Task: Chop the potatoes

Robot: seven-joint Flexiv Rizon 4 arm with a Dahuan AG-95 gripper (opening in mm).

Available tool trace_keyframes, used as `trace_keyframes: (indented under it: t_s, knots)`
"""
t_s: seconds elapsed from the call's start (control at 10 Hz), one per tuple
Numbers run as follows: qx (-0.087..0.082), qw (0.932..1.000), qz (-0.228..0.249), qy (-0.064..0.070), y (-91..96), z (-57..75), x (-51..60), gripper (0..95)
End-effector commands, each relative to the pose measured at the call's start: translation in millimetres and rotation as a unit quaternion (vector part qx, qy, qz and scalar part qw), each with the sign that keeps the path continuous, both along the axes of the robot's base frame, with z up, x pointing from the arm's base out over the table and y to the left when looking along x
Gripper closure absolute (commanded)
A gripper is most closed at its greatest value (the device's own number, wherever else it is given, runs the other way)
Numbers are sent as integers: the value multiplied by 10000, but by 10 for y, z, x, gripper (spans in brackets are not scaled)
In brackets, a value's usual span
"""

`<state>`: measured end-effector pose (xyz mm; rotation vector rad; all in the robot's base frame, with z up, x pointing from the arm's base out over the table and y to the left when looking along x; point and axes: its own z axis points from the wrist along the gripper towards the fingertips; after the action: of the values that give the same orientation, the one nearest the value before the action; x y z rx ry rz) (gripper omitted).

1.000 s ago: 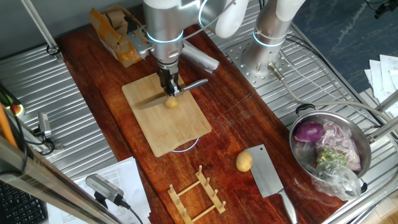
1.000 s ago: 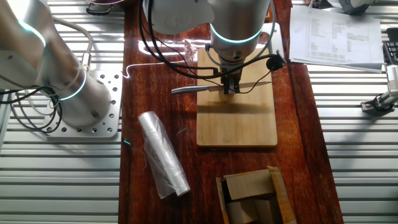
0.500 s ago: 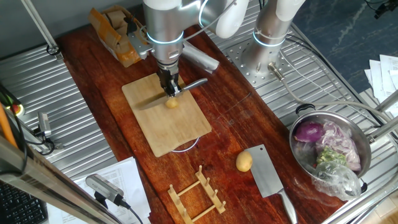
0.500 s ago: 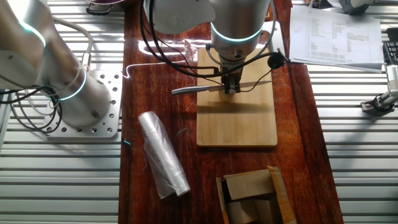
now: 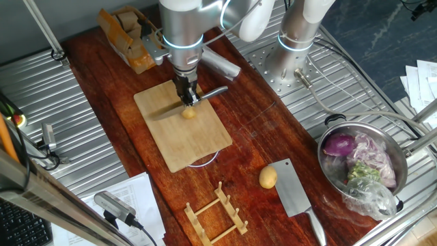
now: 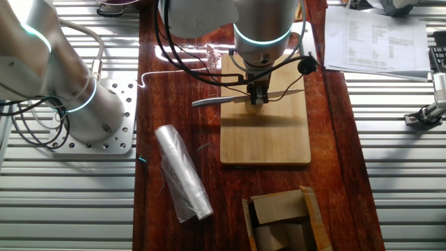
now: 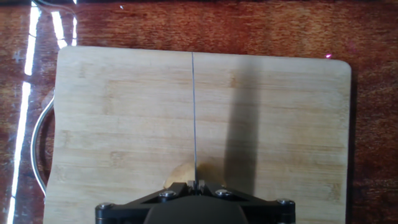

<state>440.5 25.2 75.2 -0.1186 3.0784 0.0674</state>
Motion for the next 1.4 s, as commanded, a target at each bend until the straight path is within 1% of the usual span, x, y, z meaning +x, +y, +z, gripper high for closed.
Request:
trace_keyframes:
  t_s: [0.1, 0.2, 0.3, 0.5, 0.6, 0.8, 1.4]
  knots:
    - [6, 10000, 0, 0, 12, -358, 13, 950]
    - [0, 10000, 0, 4, 10, -357, 13, 950]
    - [-2, 10000, -27, 47, 4, -321, 21, 950]
    - [17, 9999, -36, 104, -10, -227, 33, 950]
    - [16, 9999, -35, 147, -18, -157, 40, 950]
    - [35, 9999, -32, 156, -19, -141, 41, 950]
    - [19, 9998, -55, 175, -19, -137, 42, 950]
